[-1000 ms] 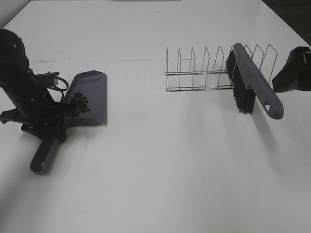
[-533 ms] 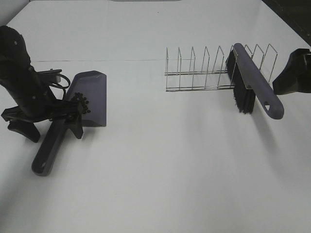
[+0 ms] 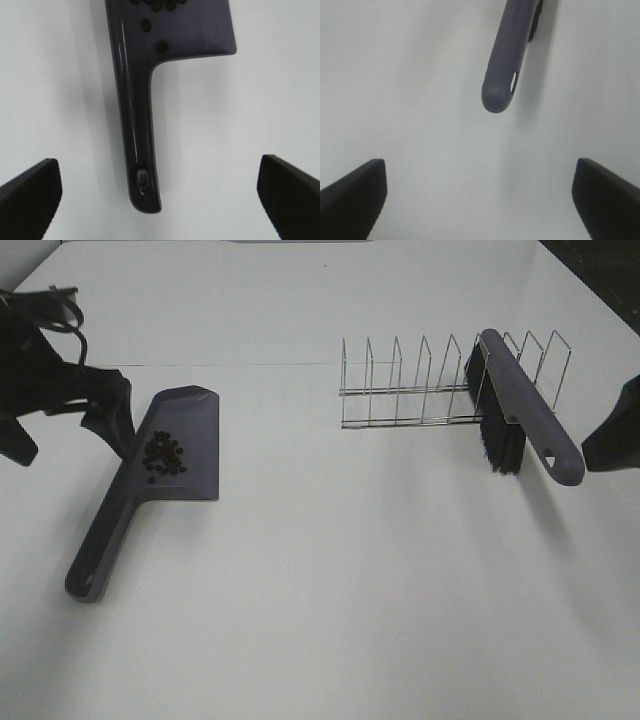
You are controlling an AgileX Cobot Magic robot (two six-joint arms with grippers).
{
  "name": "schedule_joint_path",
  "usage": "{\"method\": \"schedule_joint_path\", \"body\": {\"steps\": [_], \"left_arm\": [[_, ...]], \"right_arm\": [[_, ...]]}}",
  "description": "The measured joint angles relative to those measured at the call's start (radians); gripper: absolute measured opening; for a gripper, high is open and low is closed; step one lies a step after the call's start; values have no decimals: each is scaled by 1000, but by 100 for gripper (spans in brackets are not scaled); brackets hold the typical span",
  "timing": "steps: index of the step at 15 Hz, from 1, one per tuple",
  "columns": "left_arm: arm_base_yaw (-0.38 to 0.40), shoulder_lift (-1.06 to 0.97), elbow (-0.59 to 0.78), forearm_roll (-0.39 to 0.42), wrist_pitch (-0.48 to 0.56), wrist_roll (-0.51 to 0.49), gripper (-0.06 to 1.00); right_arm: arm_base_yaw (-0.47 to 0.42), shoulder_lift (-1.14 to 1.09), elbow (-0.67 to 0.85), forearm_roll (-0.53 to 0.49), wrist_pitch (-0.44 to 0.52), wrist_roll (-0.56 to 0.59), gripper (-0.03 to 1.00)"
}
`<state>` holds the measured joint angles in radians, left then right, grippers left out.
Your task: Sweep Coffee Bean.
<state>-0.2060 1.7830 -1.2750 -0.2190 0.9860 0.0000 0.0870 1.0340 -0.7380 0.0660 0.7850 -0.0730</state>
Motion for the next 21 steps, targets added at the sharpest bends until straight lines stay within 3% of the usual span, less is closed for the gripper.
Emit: {"method": "schedule_joint_path", "body": {"steps": [3,7,11,15,18,19,21], "left_arm": [[0,-185,44,34,8,0,99],[0,-393,233,157,-79,-93,99],[0,-609,427,231,-102,-161,99],[0,-847,581,225,-100,-163,99],[0,-1042,676,219,-69,-164,99],[0,-1209,723,219,-17,-164,99],[0,-1352,729,219,20,-163,99]], "right_arm": [[0,-179,111,0,43,-41,93],[0,-401,232,26,145,-46,93],[0,-599,258,59,243,-47,93],[0,-690,258,67,360,-47,93],[0,-743,267,67,357,-47,93],[0,-790,267,68,354,-47,93],[0,-836,267,68,353,-47,93]]}}
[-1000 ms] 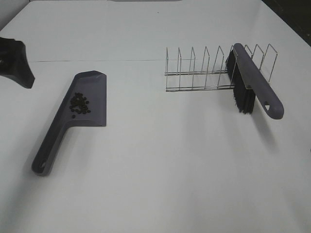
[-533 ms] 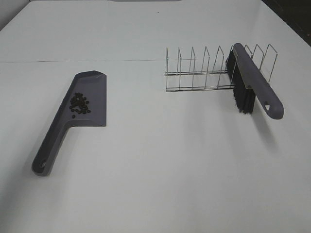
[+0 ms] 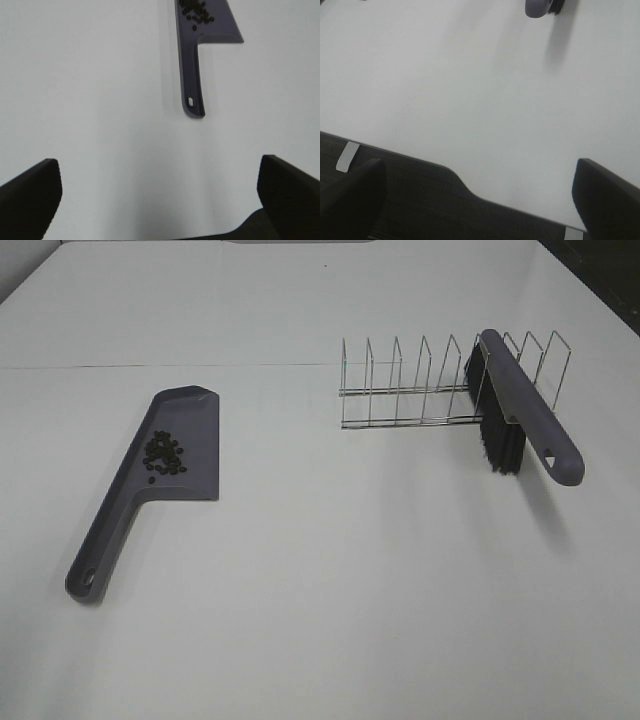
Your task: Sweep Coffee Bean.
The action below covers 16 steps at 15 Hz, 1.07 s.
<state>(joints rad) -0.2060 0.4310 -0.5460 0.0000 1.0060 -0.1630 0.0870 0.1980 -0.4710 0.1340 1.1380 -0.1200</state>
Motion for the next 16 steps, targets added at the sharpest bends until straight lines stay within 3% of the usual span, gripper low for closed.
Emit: {"method": "schedule_joint_path", "body": {"steps": [6,16], "left_arm": [[0,-270,21,0,67,143,99],[0,-436,24,-18,66,163,99]], "right_arm": [[0,-99,0,0,-1,0,93],[0,-202,15,0,-20,0,93]]}}
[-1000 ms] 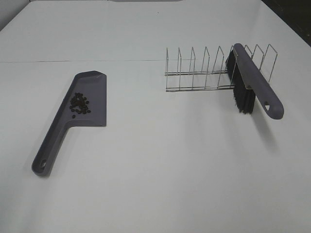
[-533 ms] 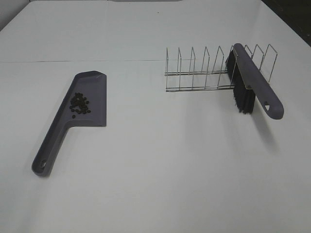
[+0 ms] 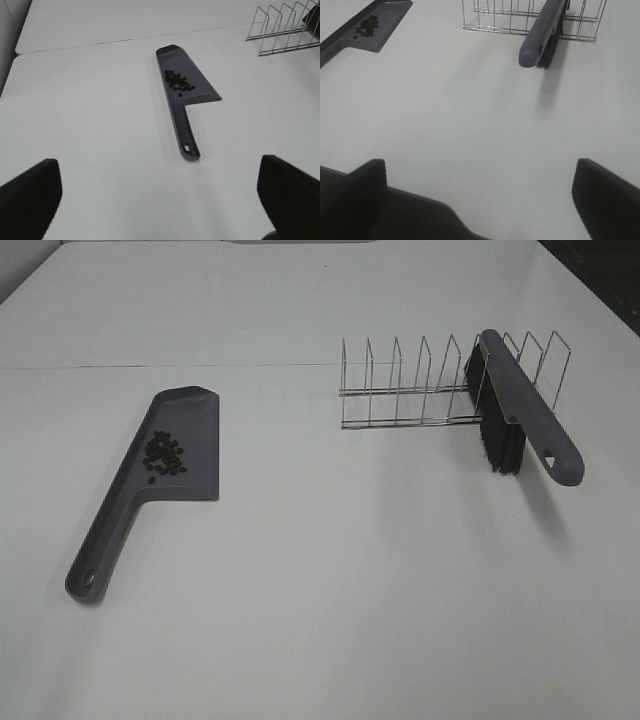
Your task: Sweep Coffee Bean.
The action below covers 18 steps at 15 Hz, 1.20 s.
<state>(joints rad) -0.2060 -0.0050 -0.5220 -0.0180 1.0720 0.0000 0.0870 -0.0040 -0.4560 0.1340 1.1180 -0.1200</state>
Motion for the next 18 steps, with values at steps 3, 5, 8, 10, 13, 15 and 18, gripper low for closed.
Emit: {"method": "schedule_joint_path", "body": {"steps": [3,5,8,10,13,15,18], "left_arm": [[0,-2,3,-3,0,0,99],[0,-2,3,-3,0,0,99],[0,-2,3,-3,0,0,99],[0,-2,3,-3,0,0,99],[44,-2,3,-3,0,0,99],[159,-2,3,-3,0,0,99],[236,-2,3,-3,0,0,99]], "right_arm": [[0,0,0,0,0,0,93],[0,0,0,0,0,0,93],[0,0,0,0,0,0,93],[0,0,0,0,0,0,93],[0,0,0,0,0,0,93],[0,0,0,1,0,0,93],[0,0,0,3,0,0,93]]}}
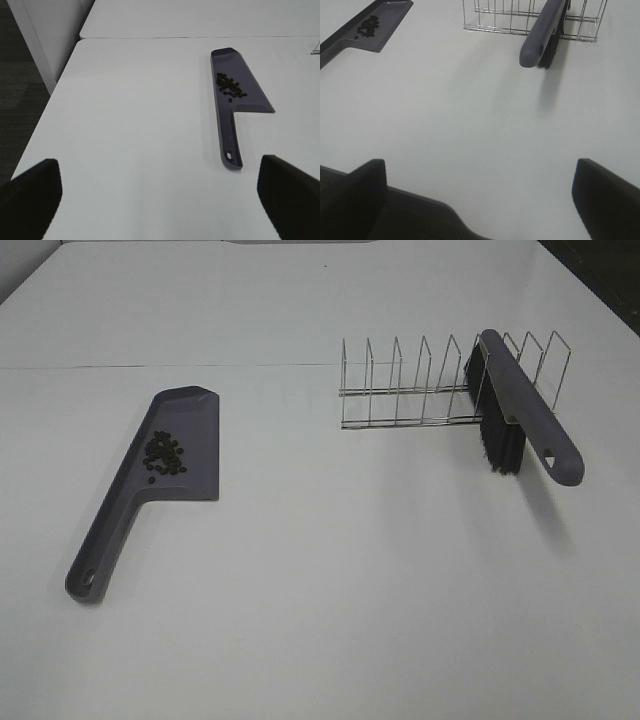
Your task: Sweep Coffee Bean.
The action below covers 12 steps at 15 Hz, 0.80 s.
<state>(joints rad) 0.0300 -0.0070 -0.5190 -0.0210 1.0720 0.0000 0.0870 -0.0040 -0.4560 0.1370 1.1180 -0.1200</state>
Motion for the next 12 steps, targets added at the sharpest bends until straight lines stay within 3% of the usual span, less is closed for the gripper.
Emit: {"method": "schedule_joint_path", "body": {"steps": [12], "left_arm": [[7,0,0,0,0,0,99]], "right_arm": [[0,0,0,4,0,0,93]]}}
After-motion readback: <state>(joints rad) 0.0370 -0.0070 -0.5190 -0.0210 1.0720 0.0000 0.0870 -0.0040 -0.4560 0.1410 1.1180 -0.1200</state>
